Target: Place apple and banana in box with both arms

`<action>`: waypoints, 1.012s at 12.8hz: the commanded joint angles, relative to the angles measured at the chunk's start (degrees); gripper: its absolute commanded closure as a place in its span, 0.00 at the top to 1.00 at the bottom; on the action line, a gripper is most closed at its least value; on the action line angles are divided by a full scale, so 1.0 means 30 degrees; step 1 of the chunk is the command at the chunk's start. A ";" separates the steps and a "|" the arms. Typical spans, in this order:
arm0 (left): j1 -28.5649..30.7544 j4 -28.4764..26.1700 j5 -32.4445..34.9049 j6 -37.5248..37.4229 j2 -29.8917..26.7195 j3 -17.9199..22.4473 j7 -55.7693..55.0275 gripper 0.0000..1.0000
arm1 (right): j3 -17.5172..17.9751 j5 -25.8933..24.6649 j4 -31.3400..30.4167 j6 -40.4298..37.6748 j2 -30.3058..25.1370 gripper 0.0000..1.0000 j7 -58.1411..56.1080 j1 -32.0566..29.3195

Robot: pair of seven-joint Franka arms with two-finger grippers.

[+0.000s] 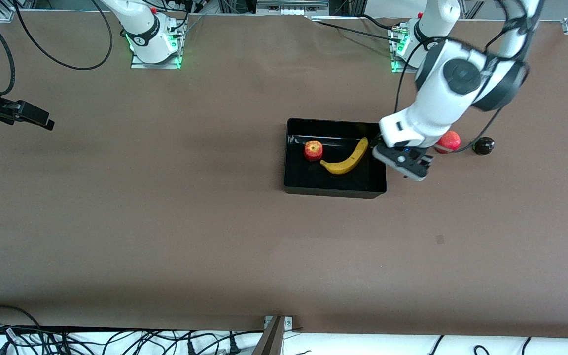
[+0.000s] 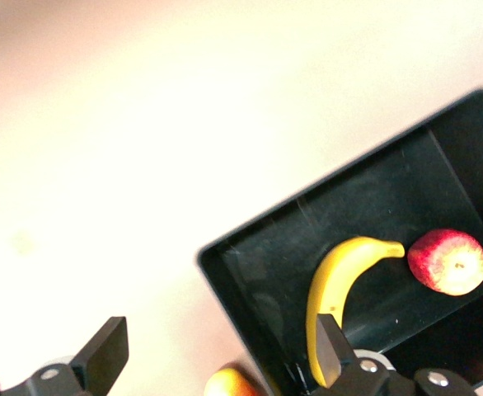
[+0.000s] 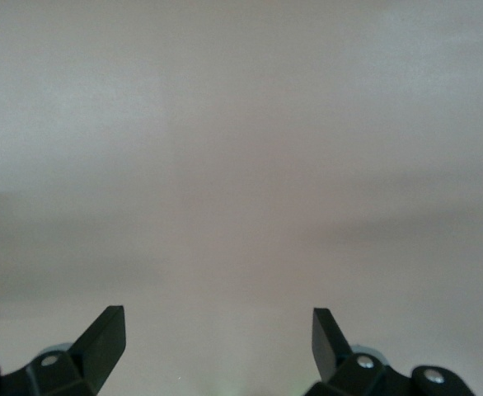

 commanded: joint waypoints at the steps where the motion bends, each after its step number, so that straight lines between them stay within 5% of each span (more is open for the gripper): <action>1: 0.0211 -0.0634 -0.0074 -0.1256 -0.2317 -0.0061 -0.0035 1.00 | 0.0163 0.0126 0.0297 -0.0280 0.0081 1.00 -0.0180 -0.0297; 7: 0.0709 0.3490 0.0361 -0.9692 -0.3261 0.1754 0.0023 1.00 | 0.0163 0.0126 0.0268 -0.0309 0.0081 1.00 -0.0180 -0.0297; 13: 0.1266 0.4961 0.1538 -1.1987 -0.3087 0.2983 -0.0065 1.00 | 0.0163 0.0126 0.0268 -0.0309 0.0081 1.00 -0.0180 -0.0268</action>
